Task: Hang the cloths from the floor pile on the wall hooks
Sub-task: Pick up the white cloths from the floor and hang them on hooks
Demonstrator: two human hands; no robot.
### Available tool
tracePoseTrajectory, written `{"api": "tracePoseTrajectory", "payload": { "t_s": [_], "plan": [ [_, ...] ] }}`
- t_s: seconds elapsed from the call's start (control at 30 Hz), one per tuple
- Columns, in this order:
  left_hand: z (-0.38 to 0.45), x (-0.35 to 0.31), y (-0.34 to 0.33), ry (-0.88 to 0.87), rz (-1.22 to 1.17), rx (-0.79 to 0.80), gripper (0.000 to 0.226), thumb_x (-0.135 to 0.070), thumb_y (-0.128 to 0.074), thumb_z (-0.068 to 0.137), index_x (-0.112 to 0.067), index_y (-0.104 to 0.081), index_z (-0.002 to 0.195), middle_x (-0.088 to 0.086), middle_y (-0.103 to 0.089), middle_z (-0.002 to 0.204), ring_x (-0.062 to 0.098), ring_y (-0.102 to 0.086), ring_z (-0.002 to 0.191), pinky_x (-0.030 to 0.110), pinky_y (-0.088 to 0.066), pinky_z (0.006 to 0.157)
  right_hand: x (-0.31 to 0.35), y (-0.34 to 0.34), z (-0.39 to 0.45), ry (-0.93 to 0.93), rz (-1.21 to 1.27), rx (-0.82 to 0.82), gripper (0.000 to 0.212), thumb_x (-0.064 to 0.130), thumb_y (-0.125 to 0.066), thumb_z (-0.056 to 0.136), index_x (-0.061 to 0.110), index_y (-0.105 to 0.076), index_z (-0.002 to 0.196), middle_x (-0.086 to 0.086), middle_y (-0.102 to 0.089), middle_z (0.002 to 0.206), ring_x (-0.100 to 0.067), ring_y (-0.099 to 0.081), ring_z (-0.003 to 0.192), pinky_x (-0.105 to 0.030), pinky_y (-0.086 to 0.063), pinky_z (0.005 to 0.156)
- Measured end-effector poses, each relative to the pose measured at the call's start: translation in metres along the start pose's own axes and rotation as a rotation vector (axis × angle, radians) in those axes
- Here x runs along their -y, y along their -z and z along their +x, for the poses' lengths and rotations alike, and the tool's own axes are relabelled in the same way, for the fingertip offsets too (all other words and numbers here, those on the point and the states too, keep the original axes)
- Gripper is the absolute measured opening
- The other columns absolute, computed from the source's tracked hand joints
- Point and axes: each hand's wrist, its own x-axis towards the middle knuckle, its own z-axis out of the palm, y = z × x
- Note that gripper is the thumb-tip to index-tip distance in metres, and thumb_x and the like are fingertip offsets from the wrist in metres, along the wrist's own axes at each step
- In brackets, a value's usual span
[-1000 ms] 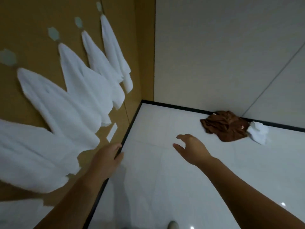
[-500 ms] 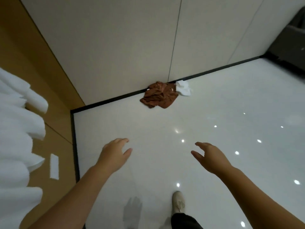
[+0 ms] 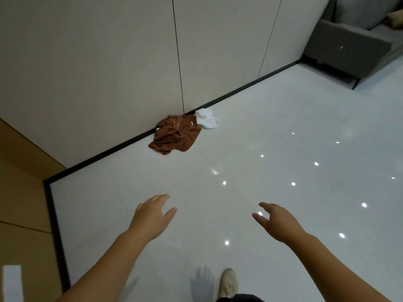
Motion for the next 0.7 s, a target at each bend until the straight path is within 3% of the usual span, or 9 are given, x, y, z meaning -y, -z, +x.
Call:
{"api": "tracePoseTrajectory", "payload": {
  "t_s": [0.37,0.7],
  "plan": [
    [0.106,-0.061,-0.001,0.094,-0.062,0.037,0.058,-0.051,-0.043,0.094,-0.022,-0.035,0.143,-0.005,-0.038,0.148,0.014,-0.037,0.134,0.034,-0.026,0.114,0.001,0.105,0.144,0.124,0.011,-0.033,0.062,0.052,-0.047,0.092,0.018,-0.036,0.143,-0.002,-0.043,0.146,-0.02,-0.046,0.129,-0.032,-0.037,0.103],
    [0.31,-0.063,0.05,0.059,-0.032,0.07,0.056,-0.049,-0.042,0.095,-0.02,-0.036,0.143,-0.001,-0.039,0.148,0.017,-0.04,0.132,0.035,-0.029,0.111,0.046,0.146,0.308,0.072,-0.058,0.015,0.062,0.053,-0.044,0.093,0.018,-0.034,0.144,-0.002,-0.041,0.147,-0.02,-0.043,0.131,-0.032,-0.037,0.105]
  ]
}}
